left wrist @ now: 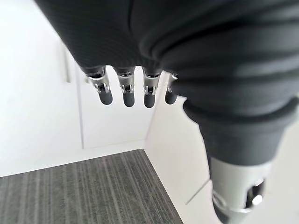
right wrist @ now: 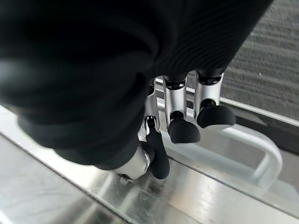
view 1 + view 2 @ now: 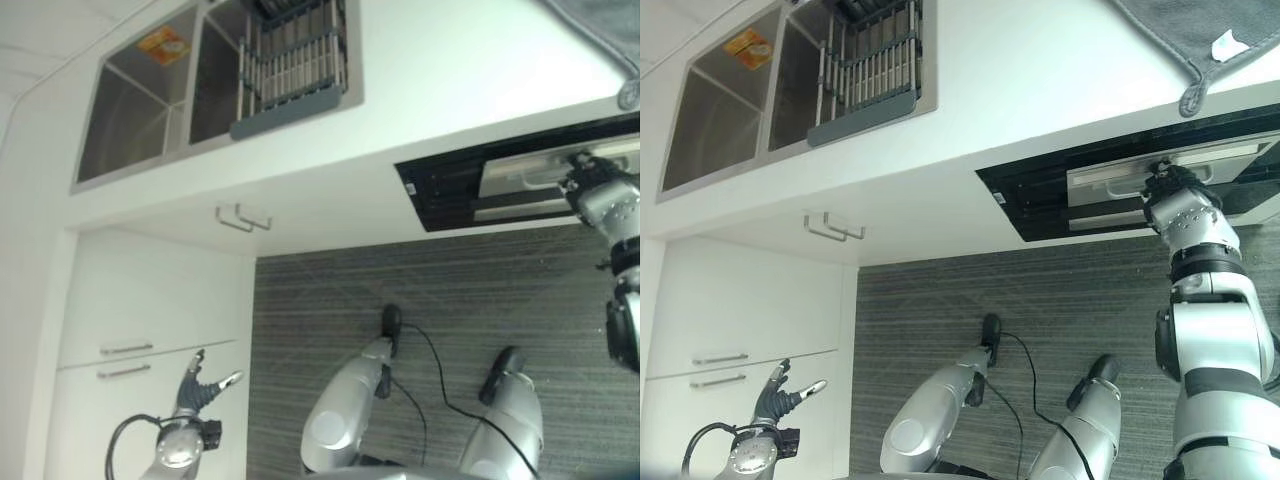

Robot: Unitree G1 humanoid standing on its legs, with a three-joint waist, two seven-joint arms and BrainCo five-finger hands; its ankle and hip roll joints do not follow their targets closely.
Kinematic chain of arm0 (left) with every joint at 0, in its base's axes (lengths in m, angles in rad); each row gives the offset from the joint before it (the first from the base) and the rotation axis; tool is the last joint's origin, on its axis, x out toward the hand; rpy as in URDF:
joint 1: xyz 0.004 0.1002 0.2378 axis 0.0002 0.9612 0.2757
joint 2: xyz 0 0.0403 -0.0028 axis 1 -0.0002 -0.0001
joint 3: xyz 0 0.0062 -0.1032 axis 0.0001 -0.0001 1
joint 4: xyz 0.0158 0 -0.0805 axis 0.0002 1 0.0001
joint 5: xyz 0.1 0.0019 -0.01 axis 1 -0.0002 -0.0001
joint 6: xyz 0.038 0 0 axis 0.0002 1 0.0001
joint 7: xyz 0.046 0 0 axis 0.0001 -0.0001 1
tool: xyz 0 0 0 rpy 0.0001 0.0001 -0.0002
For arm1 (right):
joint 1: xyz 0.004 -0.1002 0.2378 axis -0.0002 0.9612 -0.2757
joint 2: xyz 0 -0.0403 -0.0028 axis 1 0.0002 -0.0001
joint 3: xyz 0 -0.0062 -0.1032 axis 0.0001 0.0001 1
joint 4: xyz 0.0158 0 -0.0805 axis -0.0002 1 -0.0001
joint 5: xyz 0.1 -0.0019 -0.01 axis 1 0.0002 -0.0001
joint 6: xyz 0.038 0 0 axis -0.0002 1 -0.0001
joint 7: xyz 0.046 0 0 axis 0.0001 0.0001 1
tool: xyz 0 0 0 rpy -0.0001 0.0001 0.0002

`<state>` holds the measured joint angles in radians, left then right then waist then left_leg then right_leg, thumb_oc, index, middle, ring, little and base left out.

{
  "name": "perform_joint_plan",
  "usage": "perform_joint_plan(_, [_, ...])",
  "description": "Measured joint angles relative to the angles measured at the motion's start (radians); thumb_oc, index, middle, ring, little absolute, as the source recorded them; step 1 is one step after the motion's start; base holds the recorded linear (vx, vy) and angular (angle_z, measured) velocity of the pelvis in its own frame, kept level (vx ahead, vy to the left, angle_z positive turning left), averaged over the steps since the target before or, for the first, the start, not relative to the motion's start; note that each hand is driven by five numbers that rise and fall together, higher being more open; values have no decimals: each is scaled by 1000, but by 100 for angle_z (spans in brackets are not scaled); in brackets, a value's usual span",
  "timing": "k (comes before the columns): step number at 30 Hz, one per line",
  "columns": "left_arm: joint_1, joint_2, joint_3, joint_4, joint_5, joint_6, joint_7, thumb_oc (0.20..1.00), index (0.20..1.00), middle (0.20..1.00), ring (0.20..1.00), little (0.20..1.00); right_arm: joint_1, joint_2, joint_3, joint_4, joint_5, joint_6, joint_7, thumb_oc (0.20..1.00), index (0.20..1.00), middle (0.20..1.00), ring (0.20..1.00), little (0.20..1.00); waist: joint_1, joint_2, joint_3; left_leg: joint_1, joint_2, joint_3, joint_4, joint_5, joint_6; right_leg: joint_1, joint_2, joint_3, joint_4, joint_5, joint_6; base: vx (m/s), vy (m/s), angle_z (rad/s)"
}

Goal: Place the dishes in the dishwasher.

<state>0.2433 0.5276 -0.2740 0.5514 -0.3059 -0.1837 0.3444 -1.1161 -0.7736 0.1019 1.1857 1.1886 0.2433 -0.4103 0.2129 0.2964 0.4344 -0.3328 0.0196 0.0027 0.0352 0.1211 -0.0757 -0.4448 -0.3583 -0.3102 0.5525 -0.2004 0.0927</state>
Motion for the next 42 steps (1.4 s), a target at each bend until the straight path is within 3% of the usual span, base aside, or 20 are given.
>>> perform_joint_plan(3, [33,0,1,12,4,4,-44,1000,1000,1000,1000,1000,-14,-48,5,36,-21,-6,11,200,200,200,200,200,22,3,-2,-31,19,1,2,-8,-2,-14,-1,-32,12,-4,-11,93,-45,36])
perform_joint_plan(6, [33,1,2,0,4,6,-68,1000,1000,1000,1000,1000,-37,-91,24,83,-40,41,27,200,200,200,200,200,40,6,-5,-33,16,4,6,-8,-2,-13,-2,-31,11,-3,-11,63,-8,5])
perform_joint_plan(7, [32,1,2,-10,4,6,-69,1000,1000,1000,1000,1000,-37,-96,26,83,-40,52,30,1000,1000,1000,1000,1000,40,6,-5,-33,15,4,9,-7,-2,-12,-1,-30,9,-3,-10,52,-5,-2])
perform_joint_plan(12, [29,11,2,-91,4,7,-71,1000,1000,1000,1000,1000,-35,-100,26,80,-45,126,63,1000,1000,1000,1000,1000,29,5,-4,-32,26,1,40,20,-6,7,14,-29,3,-3,-10,7,-34,-8])
perform_joint_plan(14, [28,19,13,-109,4,16,-71,1000,1000,1000,1000,1000,9,-105,42,3,-122,153,110,1000,1000,1000,1000,1000,20,-4,2,-34,35,-1,40,25,-10,9,27,-33,-9,-2,-11,-57,-95,-7])
perform_joint_plan(17, [29,21,124,-150,11,27,-71,1000,1000,1000,1000,1000,271,-151,119,-438,-387,183,327,1000,1000,1000,1000,1000,2,-52,37,-60,64,0,56,37,-22,-10,58,-39,-11,4,-40,-103,-141,-6])
perform_joint_plan(18, [29,21,140,-160,12,28,-70,1000,1000,1000,1000,1000,309,-152,117,-499,-413,183,348,1000,1000,1000,1000,1000,0,-61,44,-61,68,-2,56,37,-23,-10,61,-41,-9,4,-40,-71,-145,3])
perform_joint_plan(19, [43,24,202,-211,27,19,-61,1000,1000,1000,1000,1000,493,-172,83,-776,-516,184,391,1000,1000,1000,1000,1000,-7,-97,69,-63,87,-13,59,37,-26,2,81,-61,-13,10,-50,-113,-86,7])
perform_joint_plan(23, [42,48,197,-227,89,-36,-21,1000,1000,1000,1000,1000,768,-103,-59,-1028,-686,187,380,1000,1000,1000,1000,1000,-24,-159,93,-41,136,11,71,19,-31,80,145,-80,-108,39,-58,-43,-49,-5])
perform_joint_plan(26, [41,51,198,-222,90,-75,13,1000,1000,1000,1000,1000,941,-4,-73,-1057,-801,209,345,1000,1000,1000,1000,1000,-56,-215,93,-28,144,32,71,7,-28,115,164,-76,-189,76,-46,-40,-13,-13])
perform_joint_plan(28, [39,57,204,-234,89,-83,27,1000,1000,1000,1000,1000,1008,52,-70,-1079,-852,227,319,1000,1000,1000,1000,1000,-80,-228,96,-21,143,51,69,4,-22,145,176,-60,-262,125,-32,-51,-6,-28])
perform_joint_plan(31, [39,58,216,-277,79,-114,56,1000,1000,1000,1000,1000,1085,66,-74,-1109,-882,220,276,1000,1000,1000,1000,1000,-100,-243,96,34,138,78,30,8,-11,234,195,-53,-405,193,-1,-27,9,-20])
perform_joint_plan(34, [46,62,217,-281,33,-136,41,1000,1000,1000,1000,1000,1158,144,-91,-1084,-841,153,260,1000,1000,1000,1000,1000,-100,-316,67,78,129,100,14,-4,-4,303,201,-41,-504,226,1,-2,94,-12])
perform_joint_plan(36, [36,35,196,-236,-26,-131,-41,1000,1000,1000,1000,1000,1165,217,-72,-1018,-769,89,282,1000,1000,1000,1000,1000,-97,-358,42,100,119,108,10,-9,3,339,196,-39,-541,252,12,30,197,-4])
perform_joint_plan(38, [21,30,140,-178,-28,-101,-124,1000,1000,1000,1000,1000,1164,285,-27,-938,-640,39,370,1000,1000,1000,1000,1000,-101,-400,-6,129,101,120,3,-25,11,377,183,-37,-581,269,15,99,348,-2])
perform_joint_plan(40, [-67,2,96,0,-77,-49,-238,1000,1000,1000,1000,1000,1123,384,2,-776,-605,-25,434,1000,1000,1000,1000,1000,-111,-404,-57,179,77,134,10,-60,28,428,158,-32,-584,275,22,132,358,-5])
perform_joint_plan(42, [-100,-50,109,102,-131,-8,-317,1000,1000,1000,1000,1000,1147,479,10,-669,-577,-71,488,1000,1000,1000,1000,1000,-139,-397,-155,210,52,152,25,-102,45,458,128,-26,-571,276,29,177,348,-21])
